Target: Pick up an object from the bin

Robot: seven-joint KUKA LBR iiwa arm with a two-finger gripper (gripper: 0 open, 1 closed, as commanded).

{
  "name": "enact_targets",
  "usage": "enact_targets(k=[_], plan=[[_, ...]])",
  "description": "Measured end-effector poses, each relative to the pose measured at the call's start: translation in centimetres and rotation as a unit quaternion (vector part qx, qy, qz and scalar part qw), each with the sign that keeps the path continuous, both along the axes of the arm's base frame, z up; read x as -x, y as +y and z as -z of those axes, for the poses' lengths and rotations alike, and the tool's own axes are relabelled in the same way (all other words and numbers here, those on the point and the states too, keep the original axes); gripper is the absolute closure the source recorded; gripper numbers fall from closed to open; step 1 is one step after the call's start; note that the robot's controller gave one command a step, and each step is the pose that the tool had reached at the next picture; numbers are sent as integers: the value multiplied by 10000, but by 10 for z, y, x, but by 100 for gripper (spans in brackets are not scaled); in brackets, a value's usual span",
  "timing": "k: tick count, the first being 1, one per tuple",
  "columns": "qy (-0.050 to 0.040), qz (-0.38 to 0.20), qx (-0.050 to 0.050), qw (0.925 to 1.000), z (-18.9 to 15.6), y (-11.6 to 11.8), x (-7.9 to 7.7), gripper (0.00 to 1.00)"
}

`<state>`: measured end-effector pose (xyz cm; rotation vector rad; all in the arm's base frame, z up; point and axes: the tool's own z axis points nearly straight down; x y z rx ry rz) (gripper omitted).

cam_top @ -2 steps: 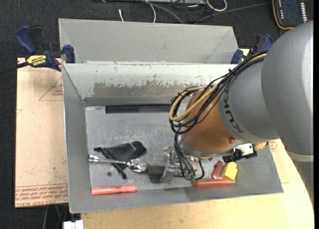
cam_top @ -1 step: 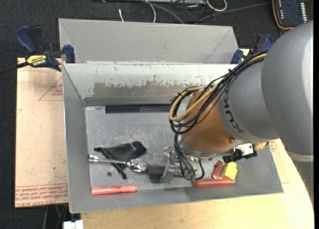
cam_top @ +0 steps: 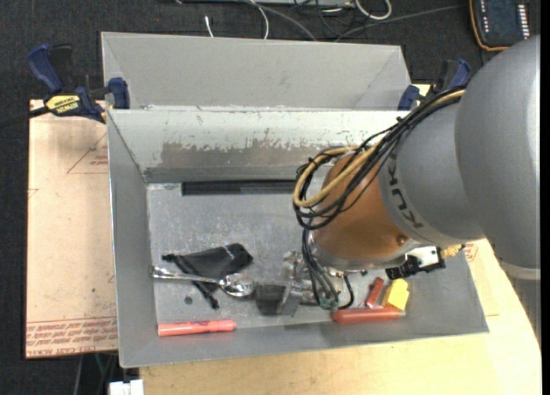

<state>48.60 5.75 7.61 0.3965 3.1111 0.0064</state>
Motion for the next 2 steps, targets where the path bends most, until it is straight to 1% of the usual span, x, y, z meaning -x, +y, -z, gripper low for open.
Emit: enact_targets(k=[1, 2], plan=[[48, -6, 6, 10000, -29, 0, 3, 100], [18, -14, 0, 10000, -65, 0, 1, 100]])
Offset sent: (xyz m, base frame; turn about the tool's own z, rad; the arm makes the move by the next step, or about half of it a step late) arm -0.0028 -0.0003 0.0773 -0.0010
